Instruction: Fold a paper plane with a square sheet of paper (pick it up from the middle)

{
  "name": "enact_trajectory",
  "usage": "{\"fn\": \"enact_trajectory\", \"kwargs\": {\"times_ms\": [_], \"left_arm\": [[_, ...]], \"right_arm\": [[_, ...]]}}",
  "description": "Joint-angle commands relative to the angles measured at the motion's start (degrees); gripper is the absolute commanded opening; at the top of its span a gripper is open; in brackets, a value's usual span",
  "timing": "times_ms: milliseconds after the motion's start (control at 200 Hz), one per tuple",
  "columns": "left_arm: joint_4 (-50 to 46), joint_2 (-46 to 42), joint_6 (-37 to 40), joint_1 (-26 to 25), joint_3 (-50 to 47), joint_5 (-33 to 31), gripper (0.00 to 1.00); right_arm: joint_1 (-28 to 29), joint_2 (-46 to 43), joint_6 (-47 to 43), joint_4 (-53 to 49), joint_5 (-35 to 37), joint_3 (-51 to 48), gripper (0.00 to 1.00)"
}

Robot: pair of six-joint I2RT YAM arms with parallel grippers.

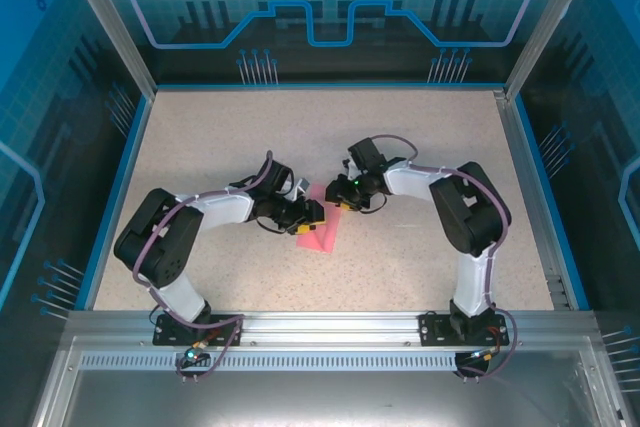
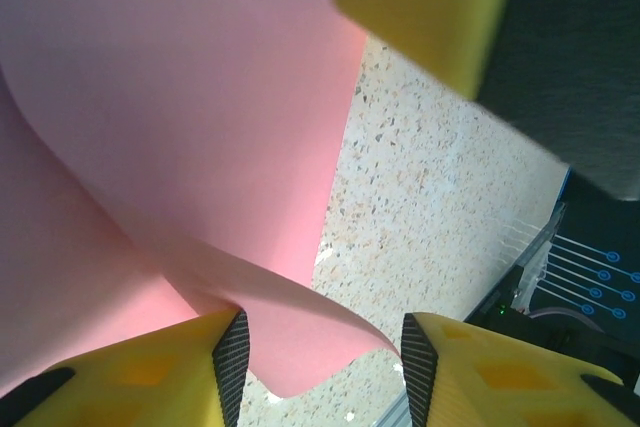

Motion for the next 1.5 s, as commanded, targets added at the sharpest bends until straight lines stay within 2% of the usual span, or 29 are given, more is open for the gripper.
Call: {"fn": "enact_trajectory", "kwargs": {"times_ms": [0, 240, 320, 475, 840, 1100, 1301, 1496], "left_arm": [[1.02, 0.70, -0.23, 0.39, 1.67, -1.39, 0.47], [3.23, 2.03, -1.78, 0.42, 2.66, -0.58, 0.54], [4.09, 3.00, -2.48, 0.38, 3.07, -0.20, 0.58], [4.60, 4.34, -3.31, 0.38, 3.84, -0.01, 0.58], [3.28, 3.33, -2.96, 0.39, 3.03, -1.39, 0.41], [2.60, 3.27, -2.65, 0.40, 3.19, -1.76, 0.39], [1.83, 2.89, -2.40, 0.38, 3.42, -1.79, 0.38], [2.24, 2.75, -2.51, 0.43, 4.08, -0.46, 0.35]], "right_arm": [[-0.91, -5.89, -1.69, 0.88, -1.30, -3.21, 0.43], [-0.85, -14.42, -4.83, 0.21, -0.38, -10.90, 0.50], [-0.76, -15.71, -5.50, -0.01, -0.11, -12.73, 0.51], [0.48, -16.26, -5.79, 0.64, -0.76, -14.81, 0.51], [4.56, -9.66, -4.86, 1.75, -1.92, -10.56, 0.40], [4.78, -7.10, -2.55, 6.02, -5.60, -10.48, 0.30], [4.65, -7.26, -2.17, 5.43, -3.37, -10.82, 0.14], [4.36, -6.40, -3.41, 3.24, -1.42, -9.93, 0.09]]}}
